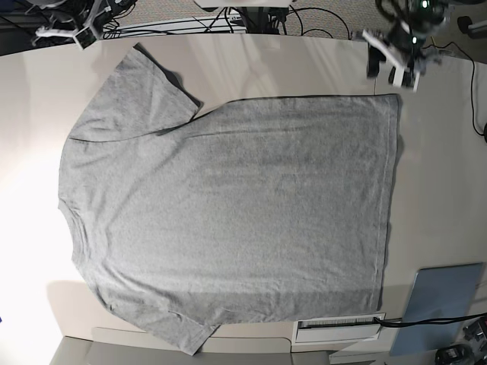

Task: Fold the T-shirt properly
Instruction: 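Move the left gripper to the grey T-shirt's hem corner and grasp it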

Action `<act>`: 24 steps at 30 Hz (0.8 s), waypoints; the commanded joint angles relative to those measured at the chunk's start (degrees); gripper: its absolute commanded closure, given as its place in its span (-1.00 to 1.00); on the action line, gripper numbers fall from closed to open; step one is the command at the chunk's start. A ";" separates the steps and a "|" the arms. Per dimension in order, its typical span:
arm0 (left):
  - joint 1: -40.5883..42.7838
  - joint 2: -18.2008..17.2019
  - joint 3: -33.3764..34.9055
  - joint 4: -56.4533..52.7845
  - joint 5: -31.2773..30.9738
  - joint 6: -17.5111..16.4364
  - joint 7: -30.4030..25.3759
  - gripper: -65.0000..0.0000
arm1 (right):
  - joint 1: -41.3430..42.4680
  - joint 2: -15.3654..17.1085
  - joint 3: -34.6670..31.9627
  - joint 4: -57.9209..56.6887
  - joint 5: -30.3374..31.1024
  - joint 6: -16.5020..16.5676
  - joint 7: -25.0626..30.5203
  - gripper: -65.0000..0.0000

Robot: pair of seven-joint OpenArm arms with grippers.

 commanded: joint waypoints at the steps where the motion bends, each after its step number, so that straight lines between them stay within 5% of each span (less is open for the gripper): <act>1: -1.57 -0.57 -0.33 0.55 -0.52 0.44 0.15 0.12 | -0.79 0.46 1.03 1.27 -0.04 -0.28 -0.07 0.49; 11: -16.31 -0.68 -0.33 -7.78 -1.01 1.49 8.17 0.12 | -0.79 0.46 1.68 1.64 -0.07 -0.28 -3.45 0.49; 20: -14.34 -7.93 -0.33 -8.66 7.06 -16.39 5.99 0.12 | 0.46 0.44 1.68 1.64 -0.07 -0.33 -3.67 0.49; 23: -11.41 -11.28 -0.33 -8.59 14.91 -27.71 -5.20 0.12 | 1.73 0.46 1.68 1.64 -0.04 -0.35 -4.35 0.49; 24: -9.81 -12.52 0.20 -8.46 18.78 -27.71 -10.19 0.13 | 2.27 0.44 1.68 1.64 -0.04 -0.35 -4.72 0.49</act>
